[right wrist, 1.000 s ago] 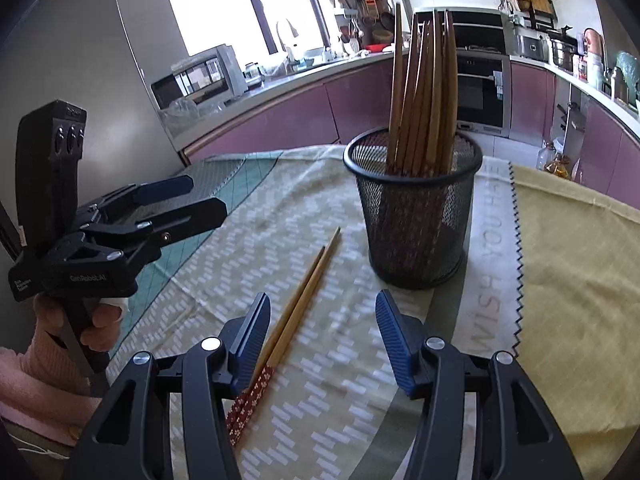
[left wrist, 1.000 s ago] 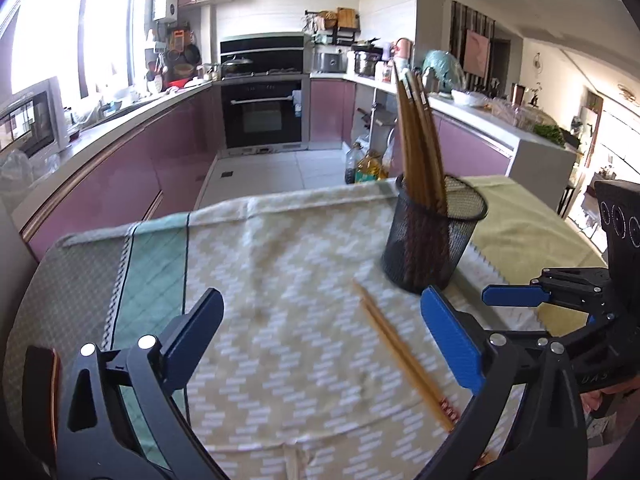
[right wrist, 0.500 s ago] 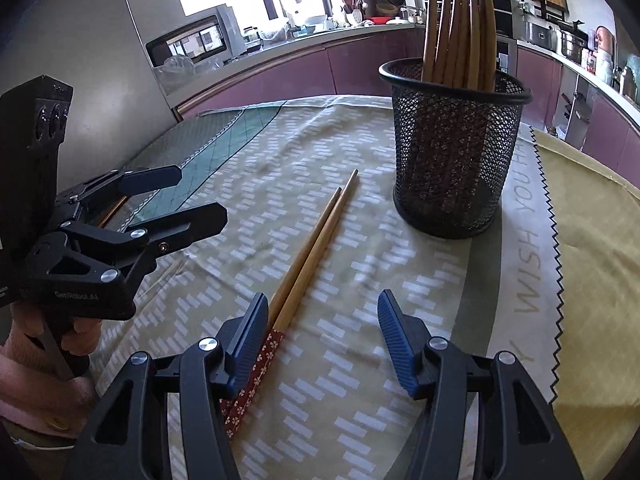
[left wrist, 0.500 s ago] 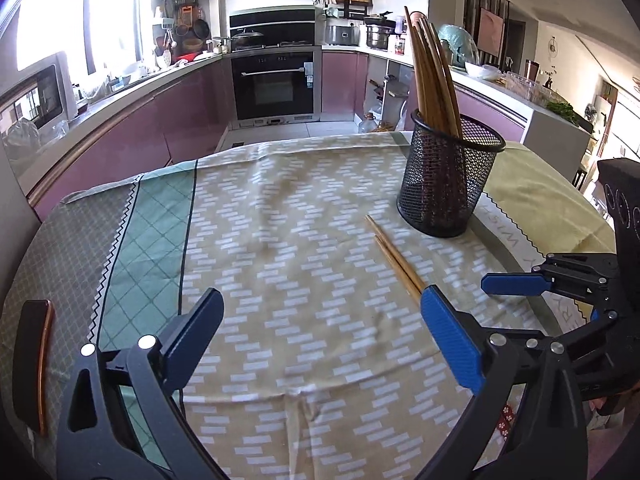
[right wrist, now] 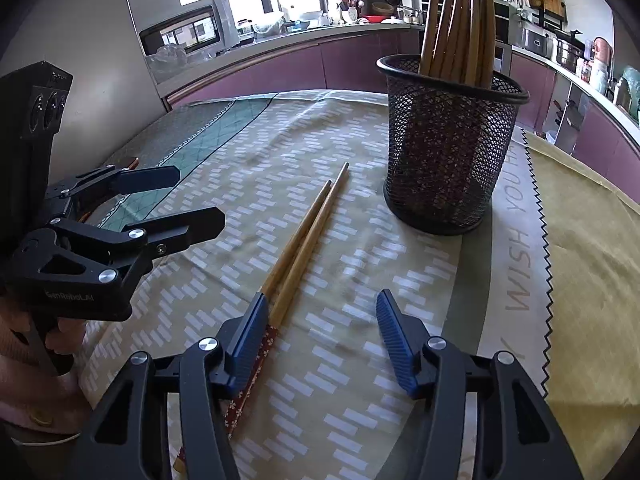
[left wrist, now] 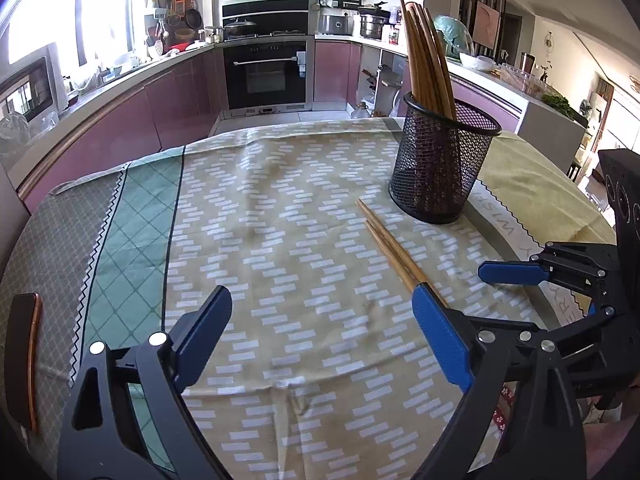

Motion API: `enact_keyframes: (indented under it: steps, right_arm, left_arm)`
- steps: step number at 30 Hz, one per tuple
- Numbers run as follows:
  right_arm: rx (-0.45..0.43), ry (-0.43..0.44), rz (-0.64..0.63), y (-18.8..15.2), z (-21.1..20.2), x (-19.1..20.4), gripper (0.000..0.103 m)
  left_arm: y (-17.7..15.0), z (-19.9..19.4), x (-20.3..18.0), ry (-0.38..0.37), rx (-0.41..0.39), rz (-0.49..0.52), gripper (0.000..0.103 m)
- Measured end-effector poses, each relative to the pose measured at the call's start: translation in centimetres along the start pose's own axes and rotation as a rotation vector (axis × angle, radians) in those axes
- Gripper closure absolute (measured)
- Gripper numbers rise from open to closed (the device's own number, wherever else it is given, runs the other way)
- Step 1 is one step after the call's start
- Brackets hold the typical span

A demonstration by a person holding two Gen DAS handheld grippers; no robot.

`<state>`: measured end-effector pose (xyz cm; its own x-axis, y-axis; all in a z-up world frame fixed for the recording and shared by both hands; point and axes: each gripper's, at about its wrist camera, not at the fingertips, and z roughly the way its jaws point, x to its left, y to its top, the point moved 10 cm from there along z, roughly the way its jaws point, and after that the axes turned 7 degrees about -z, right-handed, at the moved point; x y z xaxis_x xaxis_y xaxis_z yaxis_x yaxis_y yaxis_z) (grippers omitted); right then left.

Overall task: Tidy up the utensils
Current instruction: 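Move the left gripper back to the remaining chopsticks while the right gripper returns there too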

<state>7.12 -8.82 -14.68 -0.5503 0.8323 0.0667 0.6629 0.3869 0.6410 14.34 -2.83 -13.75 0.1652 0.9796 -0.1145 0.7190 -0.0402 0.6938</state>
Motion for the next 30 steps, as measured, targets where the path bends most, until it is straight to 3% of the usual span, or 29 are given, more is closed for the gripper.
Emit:
enact_keyframes:
  steps: [30]
  right_arm:
    - [0.003, 0.023, 0.033, -0.3, -0.4, -1.6, 0.06]
  left_arm:
    - [-1.3, 2.5, -2.8, -0.027, 0.091, 0.045, 0.016]
